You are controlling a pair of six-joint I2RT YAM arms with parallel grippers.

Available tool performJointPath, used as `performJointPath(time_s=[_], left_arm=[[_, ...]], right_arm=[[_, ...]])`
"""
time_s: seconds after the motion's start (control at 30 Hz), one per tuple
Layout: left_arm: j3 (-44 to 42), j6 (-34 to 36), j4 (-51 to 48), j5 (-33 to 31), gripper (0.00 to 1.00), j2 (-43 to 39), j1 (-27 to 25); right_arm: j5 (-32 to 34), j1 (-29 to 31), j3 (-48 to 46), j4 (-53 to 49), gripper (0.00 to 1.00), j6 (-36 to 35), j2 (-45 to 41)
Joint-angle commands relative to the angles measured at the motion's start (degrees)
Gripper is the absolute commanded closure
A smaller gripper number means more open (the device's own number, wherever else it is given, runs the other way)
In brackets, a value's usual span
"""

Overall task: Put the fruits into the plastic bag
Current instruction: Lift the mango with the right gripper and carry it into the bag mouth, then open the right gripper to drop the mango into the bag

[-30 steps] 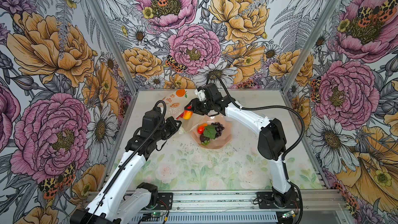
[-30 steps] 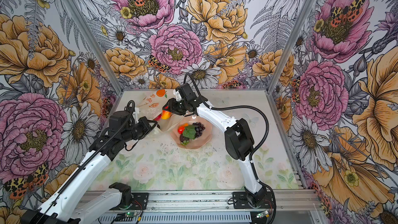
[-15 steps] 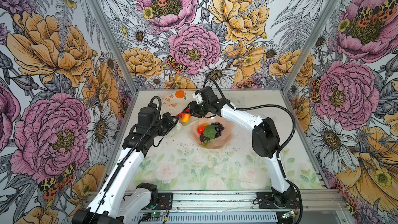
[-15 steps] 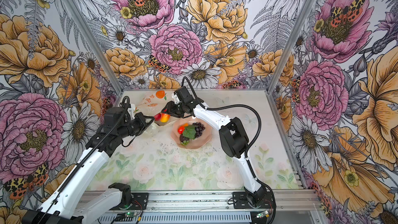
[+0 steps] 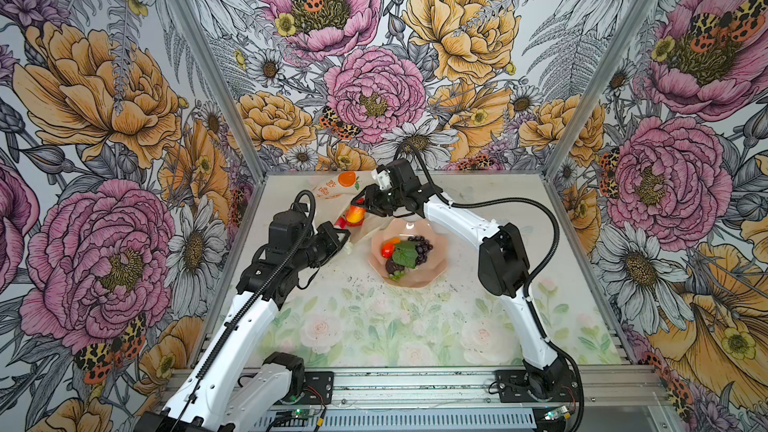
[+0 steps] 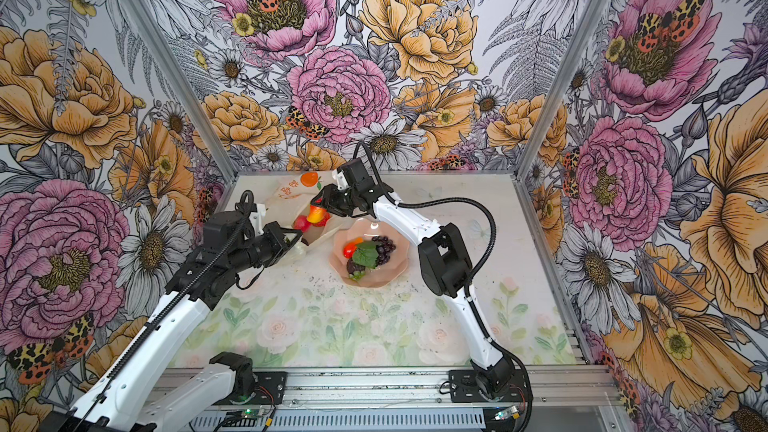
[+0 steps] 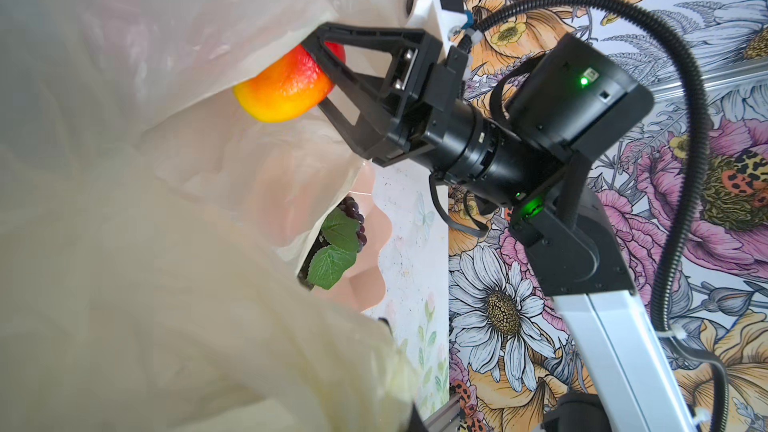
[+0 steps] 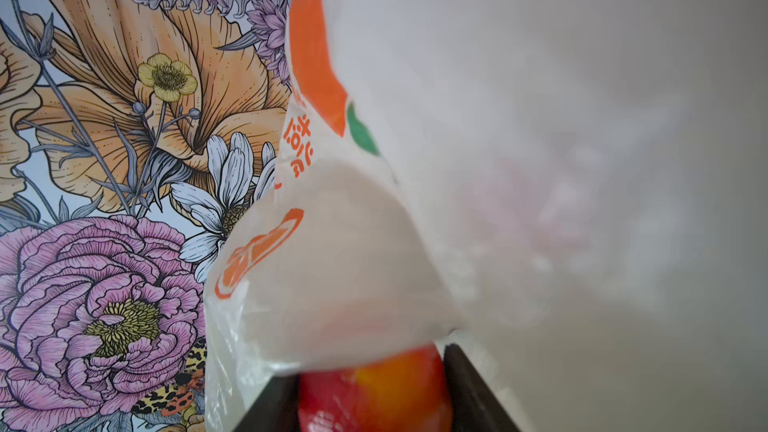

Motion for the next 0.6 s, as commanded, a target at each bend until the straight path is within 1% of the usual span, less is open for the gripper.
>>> performJointPath(time_s=[0.0,0.13,0.23,0.47,0.57], left_arm=[[-0.2,0.4,2.5,-0.8,1.00,0.7,-0.3],[0.5,0.4,2.6,-1.6,1.00,1.0,0.1],[0.9,0.0,2.8,-2.0,1.00,1.4,0.7],[1.7,-3.3,2.8,-3.5,1.00,3.4,0.9],[1.7,-5.4,2.8,-4.5,1.00,3.7,0.7]], right_arm=[[-1.6,1.0,3.8,0.7,0.52,2.7,3.2],[-1.9,1.9,3.6,0.7,0.45,2.7,3.9],[-2.8,2.2,3.6,0.5,0.36,1.8,3.4],[-4.8,2.1,2.4,-3.2,0.14,-4.2,0.3],[-5.4,1.8,0.5,-4.7,0.07,-6.7,-1.6]])
